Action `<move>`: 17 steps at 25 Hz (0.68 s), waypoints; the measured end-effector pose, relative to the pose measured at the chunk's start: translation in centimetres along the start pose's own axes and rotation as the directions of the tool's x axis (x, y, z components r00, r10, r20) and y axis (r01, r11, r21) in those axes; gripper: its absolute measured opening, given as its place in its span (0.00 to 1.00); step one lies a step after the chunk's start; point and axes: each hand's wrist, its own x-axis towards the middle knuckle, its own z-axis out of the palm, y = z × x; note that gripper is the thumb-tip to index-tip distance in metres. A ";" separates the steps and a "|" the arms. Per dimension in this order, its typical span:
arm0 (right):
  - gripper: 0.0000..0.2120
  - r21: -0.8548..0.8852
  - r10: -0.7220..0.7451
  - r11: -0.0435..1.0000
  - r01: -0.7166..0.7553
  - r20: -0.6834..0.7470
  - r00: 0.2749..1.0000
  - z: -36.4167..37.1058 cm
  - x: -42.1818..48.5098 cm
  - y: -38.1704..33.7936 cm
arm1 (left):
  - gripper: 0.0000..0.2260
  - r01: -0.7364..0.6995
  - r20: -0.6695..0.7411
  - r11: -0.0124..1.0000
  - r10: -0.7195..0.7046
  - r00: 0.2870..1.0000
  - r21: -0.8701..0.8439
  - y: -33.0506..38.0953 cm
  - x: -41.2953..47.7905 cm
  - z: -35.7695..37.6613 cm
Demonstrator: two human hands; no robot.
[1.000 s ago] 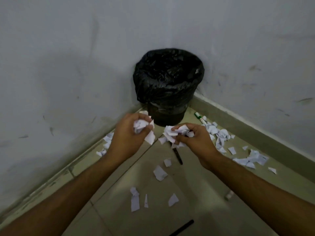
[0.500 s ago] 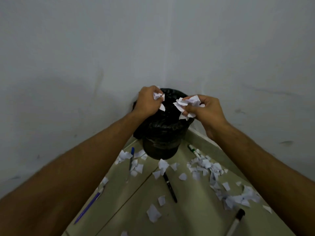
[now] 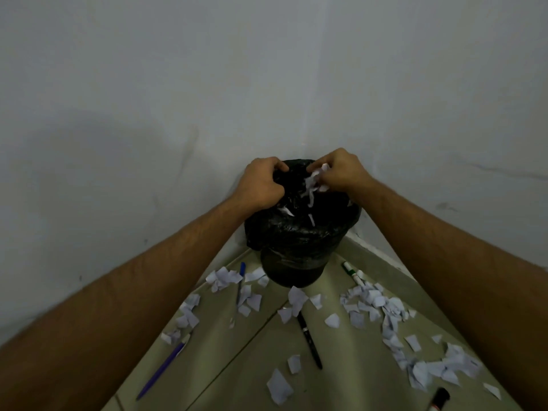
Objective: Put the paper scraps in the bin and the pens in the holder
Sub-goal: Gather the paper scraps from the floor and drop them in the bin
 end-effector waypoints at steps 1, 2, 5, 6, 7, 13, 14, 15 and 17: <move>0.17 0.019 0.029 0.999 -0.030 0.055 0.998 0.0 -0.1 -0.4 | 0.21 -0.003 -0.019 1.000 0.003 1.000 0.001 -0.2 -0.1 -0.2; 0.21 0.058 0.052 0.997 -0.060 0.118 0.992 -0.1 -0.3 -0.7 | 0.21 -0.008 -0.032 1.000 0.008 0.999 0.003 -0.2 -0.3 -0.4; 0.28 0.108 0.056 0.991 -0.082 0.218 0.974 -0.5 -1.3 -1.3 | 0.19 -0.021 -0.045 1.000 0.020 0.999 -0.013 0.0 -0.8 -0.5; 0.26 0.056 0.010 0.998 -0.019 0.153 0.988 -0.7 -1.8 -1.2 | 0.18 -0.037 -0.066 0.999 0.036 0.997 -0.023 0.3 -1.1 -0.7; 0.22 -0.005 -0.059 0.998 0.059 0.043 0.997 -0.9 -2.7 -1.3 | 0.16 -0.068 -0.113 0.997 0.065 0.992 -0.025 0.6 -1.7 -0.9; 0.07 0.047 -0.316 0.947 0.318 -0.053 0.947 5.3 -16.0 3.1 | 0.21 -0.138 -0.101 0.990 0.139 0.985 0.015 -6.4 -16.7 2.3; 0.10 -0.006 -0.274 0.961 0.278 0.151 0.950 7.4 -18.6 5.1 | 0.27 -0.078 0.069 0.991 0.070 0.995 0.106 -8.6 -20.5 3.2; 0.15 -0.086 -0.182 0.971 0.225 0.347 0.920 9.4 -21.2 7.0 | 0.33 0.004 0.249 0.975 -0.060 0.967 0.220 -10.7 -24.1 4.0; 0.28 -0.261 -0.003 0.943 0.207 0.617 0.787 13.1 -26.1 10.6 | 0.41 0.092 0.481 0.915 -0.289 0.828 0.393 -14.2 -30.8 5.7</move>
